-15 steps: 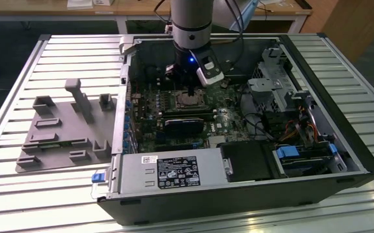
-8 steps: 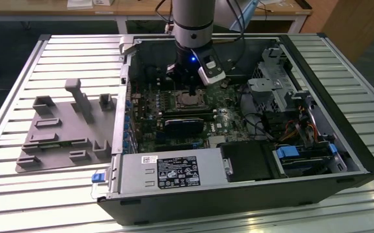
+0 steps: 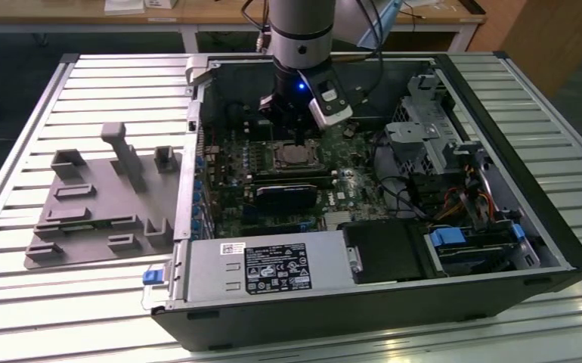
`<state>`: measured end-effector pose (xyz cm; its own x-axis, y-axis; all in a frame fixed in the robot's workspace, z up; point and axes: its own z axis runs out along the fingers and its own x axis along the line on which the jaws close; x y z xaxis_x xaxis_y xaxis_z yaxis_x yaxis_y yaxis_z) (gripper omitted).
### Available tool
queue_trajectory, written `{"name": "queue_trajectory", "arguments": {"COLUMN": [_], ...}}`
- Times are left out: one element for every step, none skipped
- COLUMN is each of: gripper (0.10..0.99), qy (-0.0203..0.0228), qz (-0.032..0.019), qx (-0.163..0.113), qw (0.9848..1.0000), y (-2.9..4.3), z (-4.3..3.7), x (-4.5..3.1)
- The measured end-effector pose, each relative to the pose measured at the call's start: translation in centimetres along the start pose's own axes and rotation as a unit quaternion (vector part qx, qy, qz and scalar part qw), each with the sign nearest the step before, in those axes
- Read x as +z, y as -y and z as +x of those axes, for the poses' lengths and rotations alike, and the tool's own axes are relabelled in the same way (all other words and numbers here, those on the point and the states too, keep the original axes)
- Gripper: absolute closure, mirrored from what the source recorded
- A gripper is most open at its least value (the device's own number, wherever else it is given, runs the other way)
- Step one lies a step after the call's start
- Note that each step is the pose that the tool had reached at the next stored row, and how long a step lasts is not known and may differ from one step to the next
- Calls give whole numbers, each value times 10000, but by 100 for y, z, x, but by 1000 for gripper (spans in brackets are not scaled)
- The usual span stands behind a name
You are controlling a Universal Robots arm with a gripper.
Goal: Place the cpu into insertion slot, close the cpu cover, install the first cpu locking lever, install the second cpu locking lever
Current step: 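Install the first cpu locking lever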
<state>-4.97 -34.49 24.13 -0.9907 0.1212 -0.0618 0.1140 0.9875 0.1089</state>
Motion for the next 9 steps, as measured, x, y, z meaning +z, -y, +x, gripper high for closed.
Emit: {"name": "queue_trajectory", "arguments": {"gripper": [984, 984, 984, 984, 984, 984, 984, 984, 984], "qy": [0, 0, 0, 0, 0, 0, 0, 0, 0], "qz": [0, 0, 0, 0, 0, 0, 0, 0, 0], "qx": [0, 0, 0, 0, 0, 0, 0, 0, 0], "qw": [10000, 10000, 10000, 10000, 10000, 10000, 10000, 10000, 10000], "y": [0, 0, 0, 0, 0, 0, 0, 0, 0], "z": [0, 0, 0, 0, 0, 0, 0, 0, 0], "x": [0, 0, 0, -1, -1, -1, -1, -1, -1]}}
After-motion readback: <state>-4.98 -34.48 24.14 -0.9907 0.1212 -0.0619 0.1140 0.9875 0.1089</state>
